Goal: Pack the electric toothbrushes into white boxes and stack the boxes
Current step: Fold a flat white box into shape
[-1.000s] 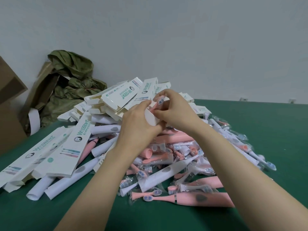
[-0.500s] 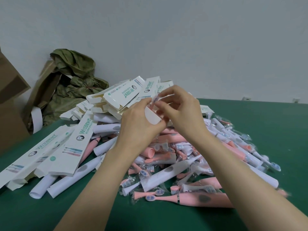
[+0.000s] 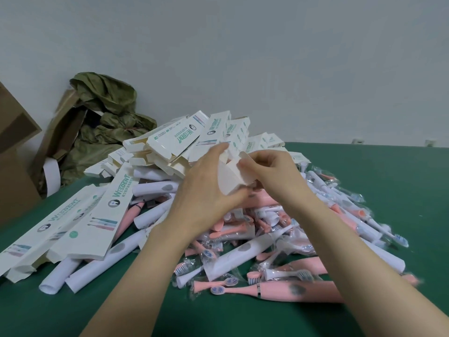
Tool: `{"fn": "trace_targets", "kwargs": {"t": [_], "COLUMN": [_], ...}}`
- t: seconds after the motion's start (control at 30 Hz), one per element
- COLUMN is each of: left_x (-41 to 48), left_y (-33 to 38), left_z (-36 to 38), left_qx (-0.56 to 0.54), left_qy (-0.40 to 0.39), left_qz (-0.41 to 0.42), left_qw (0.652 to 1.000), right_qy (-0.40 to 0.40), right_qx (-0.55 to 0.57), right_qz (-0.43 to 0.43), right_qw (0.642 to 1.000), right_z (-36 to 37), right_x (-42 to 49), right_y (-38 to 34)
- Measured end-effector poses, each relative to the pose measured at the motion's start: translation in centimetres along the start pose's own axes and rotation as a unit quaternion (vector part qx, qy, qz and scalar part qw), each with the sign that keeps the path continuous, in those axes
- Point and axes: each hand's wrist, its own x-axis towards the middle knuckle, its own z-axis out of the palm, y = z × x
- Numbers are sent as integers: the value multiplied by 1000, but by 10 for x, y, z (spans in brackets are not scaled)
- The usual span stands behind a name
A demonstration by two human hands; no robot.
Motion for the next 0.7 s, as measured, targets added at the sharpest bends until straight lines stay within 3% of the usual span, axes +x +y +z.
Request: {"fn": "trace_targets", "kwargs": {"t": [0.07, 0.2, 0.3, 0.43, 0.5, 0.7], "left_x": [-1, -1, -2, 1, 0, -7], "left_y": [5, 12, 18, 15, 10, 1], "left_z": [2, 8, 14, 17, 13, 8], "left_qx": [-50, -6, 20, 41, 54, -29], "left_qy": [65, 110, 120, 54, 33, 97], "left_qz": [-40, -18, -24, -29, -15, -48], "left_qw": [996, 994, 992, 997, 998, 994], "right_qy": [-1, 9, 0, 50, 70, 42], "right_qx": [68, 77, 132, 39, 57, 112], "right_qz": [-9, -1, 30, -37, -41, -57], "right_qw": [998, 997, 991, 997, 995, 991], "right_z": [1, 2, 6, 11, 8, 15], "right_x": [-2, 0, -1, -2, 1, -5], "right_y": [-2, -5, -7, -2, 2, 2]}}
